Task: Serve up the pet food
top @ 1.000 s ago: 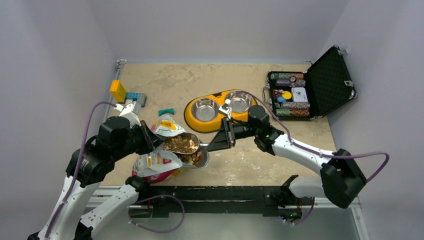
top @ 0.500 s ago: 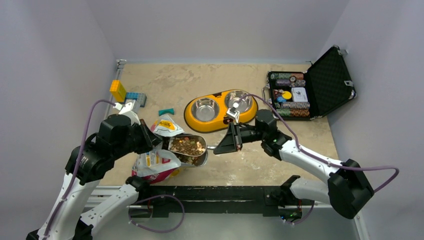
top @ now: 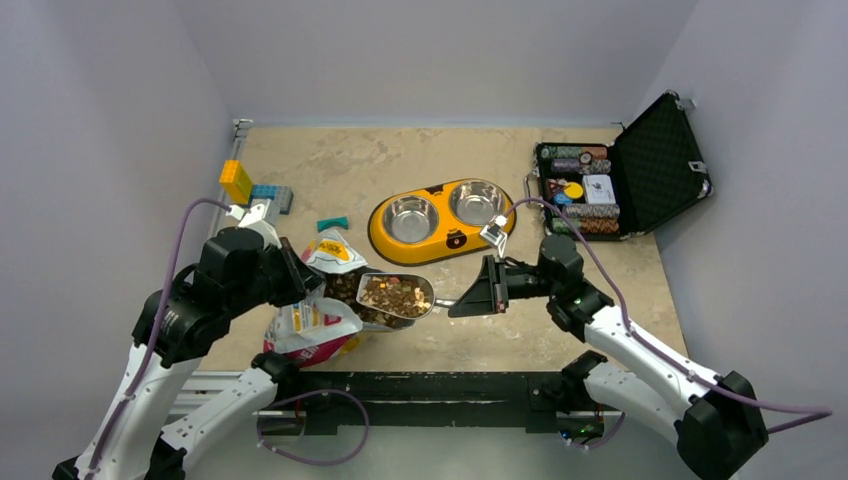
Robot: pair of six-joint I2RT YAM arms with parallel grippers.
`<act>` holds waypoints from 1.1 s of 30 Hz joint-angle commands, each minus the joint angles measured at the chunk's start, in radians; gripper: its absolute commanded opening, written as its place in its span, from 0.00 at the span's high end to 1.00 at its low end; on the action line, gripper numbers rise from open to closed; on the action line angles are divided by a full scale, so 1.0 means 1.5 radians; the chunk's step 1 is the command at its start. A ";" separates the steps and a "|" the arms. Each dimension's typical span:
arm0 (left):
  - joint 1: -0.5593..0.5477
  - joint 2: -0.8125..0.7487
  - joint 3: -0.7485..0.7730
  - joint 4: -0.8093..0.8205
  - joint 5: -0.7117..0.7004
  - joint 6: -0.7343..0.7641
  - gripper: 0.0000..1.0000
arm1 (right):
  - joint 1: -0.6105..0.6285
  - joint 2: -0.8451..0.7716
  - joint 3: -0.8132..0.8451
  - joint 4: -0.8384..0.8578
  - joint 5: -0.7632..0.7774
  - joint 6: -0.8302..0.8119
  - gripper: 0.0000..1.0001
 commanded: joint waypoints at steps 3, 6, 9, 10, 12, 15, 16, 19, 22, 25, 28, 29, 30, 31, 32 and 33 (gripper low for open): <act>-0.001 0.009 0.030 0.030 -0.035 -0.006 1.00 | -0.013 -0.068 -0.001 -0.055 0.001 -0.021 1.00; -0.001 0.008 0.029 0.023 -0.039 -0.006 1.00 | -0.021 -0.097 0.002 -0.075 0.007 -0.015 1.00; -0.001 0.007 0.029 0.004 -0.053 -0.006 1.00 | -0.029 -0.119 0.014 -0.104 0.011 -0.011 1.00; -0.001 0.007 0.027 -0.001 -0.057 -0.006 1.00 | -0.031 -0.125 0.022 -0.116 0.013 -0.011 1.00; -0.001 0.009 0.025 -0.011 -0.063 -0.008 1.00 | -0.034 -0.139 0.042 -0.142 0.017 -0.015 1.00; -0.001 0.016 0.022 -0.023 -0.069 -0.012 1.00 | -0.043 -0.147 0.085 -0.185 0.020 -0.019 1.00; -0.001 0.018 0.022 -0.025 -0.069 -0.012 1.00 | -0.046 -0.148 0.096 -0.187 0.018 -0.016 1.00; -0.001 0.022 0.024 -0.026 -0.068 -0.007 1.00 | -0.062 -0.143 0.133 -0.202 0.016 -0.006 1.00; -0.001 0.021 0.026 -0.025 -0.066 0.002 1.00 | -0.079 -0.127 0.179 -0.217 0.016 -0.006 1.00; -0.001 0.023 0.029 -0.026 -0.057 0.011 1.00 | -0.100 -0.106 0.218 -0.231 0.026 -0.008 1.00; -0.001 0.017 0.026 -0.026 -0.044 0.013 1.00 | -0.129 -0.075 0.237 -0.227 0.042 -0.008 1.00; -0.001 0.015 0.023 -0.025 -0.039 0.012 1.00 | -0.138 -0.064 0.240 -0.214 0.046 -0.003 1.00; -0.001 0.012 0.020 -0.024 -0.033 0.011 1.00 | -0.147 -0.050 0.245 -0.207 0.050 -0.001 1.00; -0.001 0.009 0.017 -0.023 -0.027 0.009 1.00 | -0.156 -0.038 0.251 -0.199 0.055 -0.002 1.00; -0.001 0.006 0.014 -0.023 -0.020 0.003 1.00 | -0.164 -0.023 0.260 -0.201 0.063 -0.009 1.00; -0.001 0.002 0.010 -0.021 -0.012 -0.005 1.00 | -0.178 -0.008 0.267 -0.202 0.066 -0.013 1.00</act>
